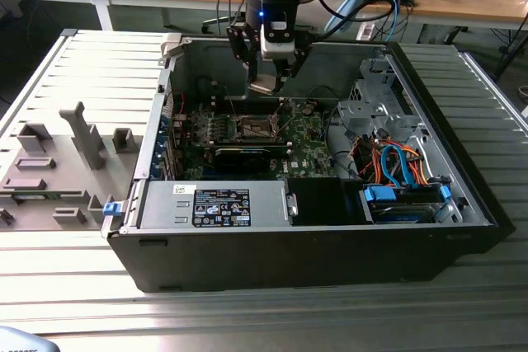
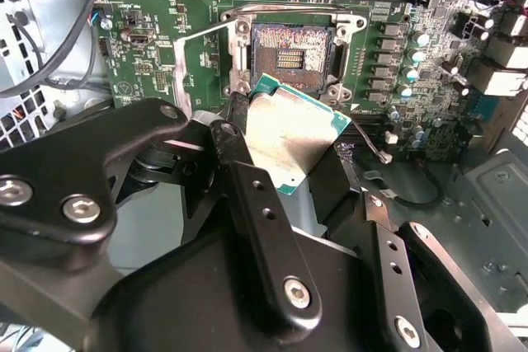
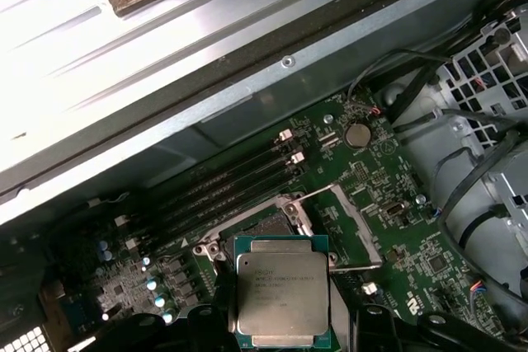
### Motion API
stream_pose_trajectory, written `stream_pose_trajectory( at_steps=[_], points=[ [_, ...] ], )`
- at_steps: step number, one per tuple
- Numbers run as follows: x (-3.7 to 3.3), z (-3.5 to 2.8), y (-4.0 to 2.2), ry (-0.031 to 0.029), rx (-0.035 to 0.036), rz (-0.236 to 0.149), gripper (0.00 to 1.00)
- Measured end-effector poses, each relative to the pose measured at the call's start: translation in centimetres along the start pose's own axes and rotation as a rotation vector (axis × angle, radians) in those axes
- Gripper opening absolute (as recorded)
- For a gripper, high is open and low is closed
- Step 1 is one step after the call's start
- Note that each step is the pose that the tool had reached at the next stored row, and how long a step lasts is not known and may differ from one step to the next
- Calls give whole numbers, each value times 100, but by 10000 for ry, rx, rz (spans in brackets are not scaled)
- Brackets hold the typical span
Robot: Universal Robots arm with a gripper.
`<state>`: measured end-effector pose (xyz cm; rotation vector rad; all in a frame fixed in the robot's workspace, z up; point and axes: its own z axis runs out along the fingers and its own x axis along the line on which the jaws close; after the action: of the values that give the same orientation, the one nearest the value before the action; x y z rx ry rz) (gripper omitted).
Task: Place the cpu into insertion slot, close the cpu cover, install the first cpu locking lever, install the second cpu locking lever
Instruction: 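Place the cpu into insertion slot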
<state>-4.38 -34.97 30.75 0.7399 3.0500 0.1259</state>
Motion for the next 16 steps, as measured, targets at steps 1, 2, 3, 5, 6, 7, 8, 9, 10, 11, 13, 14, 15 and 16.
stream_pose_trajectory(
  at_steps=[1, 2, 3, 5, 6, 7, 8, 9, 10, 11, 13, 14, 15, 16],
  points=[
    [0, 0, 0, -2, 0, 29, 54],
    [0, 0, 0, -4, -1, 54, 54],
    [0, 0, 0, -6, -1, 72, 54],
    [0, 1, 0, -9, -1, 110, 54],
    [0, 1, 0, -10, -2, 127, 54],
    [0, 1, 0, -12, -2, 154, 54],
    [0, 1, 0, -14, -3, 169, 54],
    [0, 2, 0, -14, -4, 185, 54],
    [0, 2, 0, -16, -4, 205, 54],
    [0, 2, 0, -17, -4, 222, 54],
    [0, 2, 0, -20, -5, 258, 54],
    [0, 2, 0, -22, -5, 282, 54],
    [0, 2, 0, -23, -5, 299, 54],
    [0, 2, 0, -25, -5, 317, 54]
  ],
)
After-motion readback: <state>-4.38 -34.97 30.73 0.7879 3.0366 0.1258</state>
